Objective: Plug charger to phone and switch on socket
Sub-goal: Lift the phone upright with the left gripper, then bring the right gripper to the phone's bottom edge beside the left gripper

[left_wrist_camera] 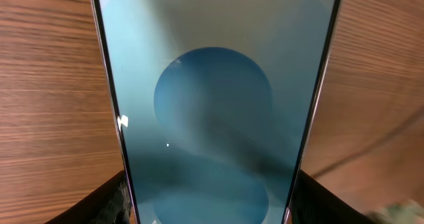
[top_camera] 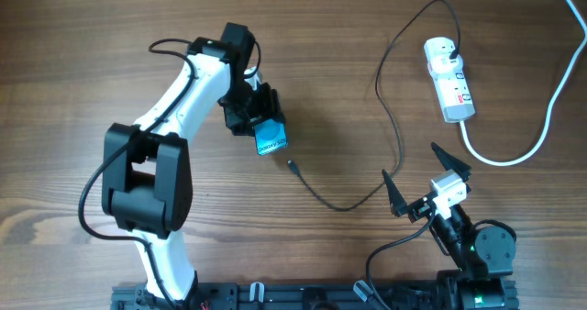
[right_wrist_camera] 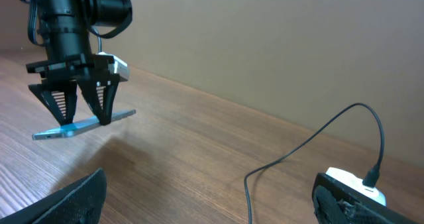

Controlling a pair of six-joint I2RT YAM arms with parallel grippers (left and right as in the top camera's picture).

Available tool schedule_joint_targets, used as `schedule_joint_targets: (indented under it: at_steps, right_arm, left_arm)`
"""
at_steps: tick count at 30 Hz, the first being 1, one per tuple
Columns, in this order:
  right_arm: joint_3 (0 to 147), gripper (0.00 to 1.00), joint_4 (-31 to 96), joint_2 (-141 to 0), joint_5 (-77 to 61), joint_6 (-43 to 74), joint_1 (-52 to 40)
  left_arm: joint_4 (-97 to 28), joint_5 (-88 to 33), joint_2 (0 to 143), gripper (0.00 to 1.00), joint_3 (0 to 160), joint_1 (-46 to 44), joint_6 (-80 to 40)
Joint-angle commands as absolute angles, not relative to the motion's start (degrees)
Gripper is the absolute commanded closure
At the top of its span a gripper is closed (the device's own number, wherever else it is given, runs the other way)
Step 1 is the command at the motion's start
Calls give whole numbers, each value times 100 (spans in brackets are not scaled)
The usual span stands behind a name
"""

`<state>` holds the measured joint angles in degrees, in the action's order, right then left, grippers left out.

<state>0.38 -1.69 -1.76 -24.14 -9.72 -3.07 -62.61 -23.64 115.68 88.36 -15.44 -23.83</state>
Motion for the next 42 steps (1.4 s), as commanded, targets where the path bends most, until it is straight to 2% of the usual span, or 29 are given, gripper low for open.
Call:
schedule_joint_targets:
  at_steps: [1,7,11,15,24,28,31,33,38,42]
  right_arm:
    - [30,0,-287,-167,-2353,-1564,-316]
    - [30,0,-185,-172,-2399,-1787,-316]
    - [30,0,-180,-172,-2397,-1791,-316]
    - [30,0,-183,-172,-2397,-1791,-316]
    - [30,0,-331,-172,-3065,-1776,-316]
    - [30,0,-1035,-172,-4082,-609,-316]
    - [47,0,-718,-174,-4056,1656,-316]
    - [143,0,-237,-174,-4062,2554,-316]
    - [867,0,493,-375,-4152,2982,-316]
    - [1868,0,746,-1461,-4665,3146,-316]
  left_arm:
    - [-6263,-3548,11389,41,8978,-1420,-2270]
    - [-6287,-4886,11389,46,8978,-1337,-2121]
    - [-6442,-5553,11389,43,8978,-1337,-2121]
    - [-6779,-5986,11389,52,8978,-1337,-2126]
    - [-6967,-6283,11389,57,8978,-1337,-2130]
    - [-6997,-6650,11389,61,8978,-1337,-2145]
    - [-7013,-6794,11389,61,8978,-1337,-2145]
    - [-7015,-6794,11389,61,8978,-1337,-2145]
    - [-7004,-6788,11389,62,8978,-1337,-2145]
    - [-6967,-6785,11389,62,8978,-1337,-2145]
